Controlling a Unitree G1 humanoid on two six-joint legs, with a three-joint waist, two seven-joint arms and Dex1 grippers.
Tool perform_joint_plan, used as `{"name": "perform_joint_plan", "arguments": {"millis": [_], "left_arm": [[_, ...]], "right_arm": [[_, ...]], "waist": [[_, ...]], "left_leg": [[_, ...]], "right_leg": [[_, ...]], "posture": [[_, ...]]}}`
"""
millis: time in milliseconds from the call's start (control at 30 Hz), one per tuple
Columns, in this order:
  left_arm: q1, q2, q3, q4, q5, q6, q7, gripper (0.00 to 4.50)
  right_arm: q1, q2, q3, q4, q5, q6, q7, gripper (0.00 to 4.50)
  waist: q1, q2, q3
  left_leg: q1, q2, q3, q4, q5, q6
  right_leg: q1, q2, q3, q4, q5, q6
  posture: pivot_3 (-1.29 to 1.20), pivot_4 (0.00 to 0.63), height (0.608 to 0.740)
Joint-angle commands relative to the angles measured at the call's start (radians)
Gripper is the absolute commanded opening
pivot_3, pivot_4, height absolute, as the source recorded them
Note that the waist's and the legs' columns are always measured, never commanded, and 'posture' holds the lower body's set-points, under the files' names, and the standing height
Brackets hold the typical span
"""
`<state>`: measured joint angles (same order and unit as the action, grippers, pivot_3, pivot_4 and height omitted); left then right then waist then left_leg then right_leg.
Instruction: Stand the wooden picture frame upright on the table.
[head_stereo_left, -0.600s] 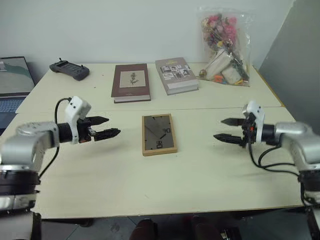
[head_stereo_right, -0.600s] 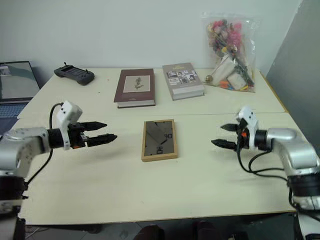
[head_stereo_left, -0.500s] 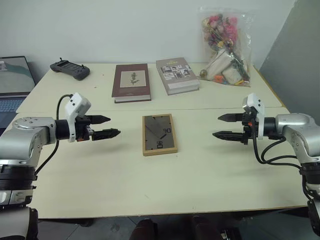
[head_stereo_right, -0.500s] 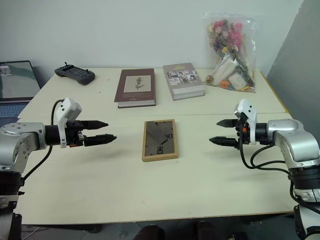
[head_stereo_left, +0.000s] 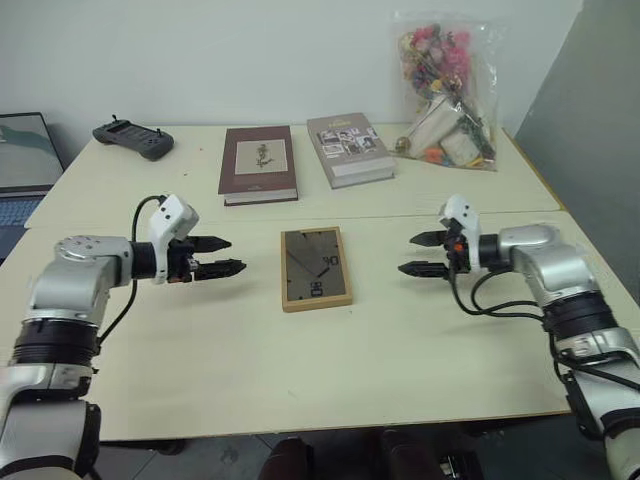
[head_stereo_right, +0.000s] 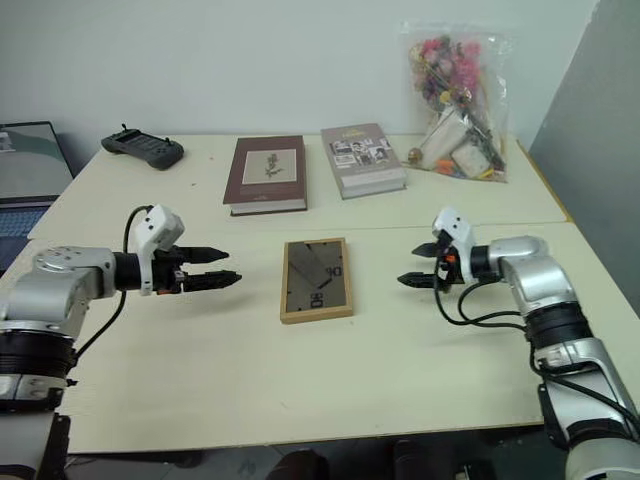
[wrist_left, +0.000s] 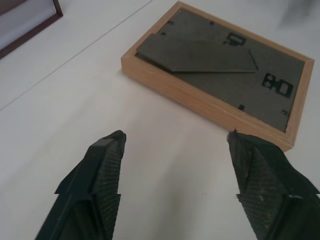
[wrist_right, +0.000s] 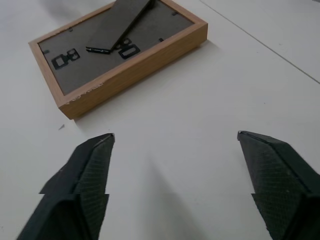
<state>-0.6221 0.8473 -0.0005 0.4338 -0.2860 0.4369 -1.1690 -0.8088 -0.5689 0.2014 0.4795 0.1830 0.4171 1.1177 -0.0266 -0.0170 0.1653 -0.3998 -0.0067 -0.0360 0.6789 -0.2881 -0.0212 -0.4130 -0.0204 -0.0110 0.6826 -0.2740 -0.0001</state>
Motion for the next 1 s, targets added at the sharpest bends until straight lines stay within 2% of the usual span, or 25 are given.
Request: {"name": "perform_joint_plan", "arguments": {"millis": [33, 200, 333, 433, 467, 733, 867, 1000], "left_arm": [[-0.050, -0.058, -0.021, 0.060, 0.066, -0.096, 0.068, 2.53], [-0.115, -0.182, -0.078, 0.185, 0.169, -0.182, 0.191, 1.44], [-0.139, -0.256, -0.112, 0.270, 0.234, -0.270, 0.267, 0.68], [-0.135, -0.283, -0.125, 0.275, 0.247, -0.288, 0.257, 0.02], [-0.114, -0.287, -0.139, 0.233, 0.244, -0.280, 0.230, 0.00], [0.016, -0.270, -0.176, -0.105, 0.203, -0.147, 0.119, 0.00], [0.097, -0.218, -0.197, -0.304, 0.175, -0.059, 0.046, 0.00], [0.127, -0.183, -0.211, -0.403, 0.177, -0.017, 0.013, 0.00]], "right_arm": [[-0.042, 0.066, 0.020, 0.043, -0.054, -0.070, -0.061, 3.04], [-0.092, 0.201, 0.047, 0.222, -0.150, -0.194, -0.206, 1.82], [-0.125, 0.276, 0.059, 0.324, -0.195, -0.261, -0.270, 1.02], [-0.132, 0.305, 0.056, 0.349, -0.210, -0.286, -0.278, 0.29], [-0.121, 0.314, 0.061, 0.328, -0.210, -0.285, -0.262, 0.05], [-0.011, 0.305, 0.065, 0.060, -0.170, -0.166, -0.161, 0.02], [0.065, 0.246, 0.082, -0.119, -0.164, -0.075, -0.100, 0.02], [0.155, 0.145, 0.101, -0.308, -0.150, 0.034, -0.018, 0.02]], "waist": [[0.001, 0.000, 0.000], [0.001, -0.001, 0.000], [-0.003, -0.001, -0.001], [-0.005, -0.001, -0.001], [-0.005, 0.000, -0.001], [-0.001, 0.000, -0.001], [-0.003, 0.000, -0.001], [0.000, 0.000, -0.001]], "left_leg": [[0.000, 0.000, 0.000, 0.000, 0.000, 0.000], [0.000, 0.000, 0.000, 0.000, 0.001, -0.001], [0.000, 0.000, 0.002, 0.000, 0.002, -0.004], [0.000, 0.000, 0.003, 0.000, 0.002, -0.004], [0.000, 0.000, 0.003, 0.000, 0.002, -0.004], [0.000, -0.001, 0.004, 0.000, 0.002, -0.004], [-0.001, -0.001, 0.003, 0.000, 0.002, -0.004], [0.000, -0.001, 0.003, 0.000, 0.000, 0.000]], "right_leg": [[0.000, 0.000, 0.000, 0.000, 0.000, 0.000], [0.000, 0.000, 0.000, 0.001, 0.000, 0.000], [-0.001, 0.000, 0.002, 0.001, 0.000, 0.000], [-0.001, 0.000, 0.003, 0.002, 0.000, 0.000], [-0.002, 0.000, 0.002, 0.002, 0.000, 0.000], [-0.002, -0.002, 0.002, 0.003, 0.000, 0.000], [-0.002, -0.002, 0.003, 0.003, 0.000, 0.000], [-0.002, -0.001, 0.002, 0.003, 0.000, 0.000]], "posture": [[0.00, 0.150, 0.740], [0.00, 0.150, 0.740], [0.00, 0.150, 0.740], [0.00, 0.150, 0.740], [0.00, 0.150, 0.740], [0.00, 0.150, 0.740], [0.00, 0.150, 0.740], [0.00, 0.150, 0.740]]}}
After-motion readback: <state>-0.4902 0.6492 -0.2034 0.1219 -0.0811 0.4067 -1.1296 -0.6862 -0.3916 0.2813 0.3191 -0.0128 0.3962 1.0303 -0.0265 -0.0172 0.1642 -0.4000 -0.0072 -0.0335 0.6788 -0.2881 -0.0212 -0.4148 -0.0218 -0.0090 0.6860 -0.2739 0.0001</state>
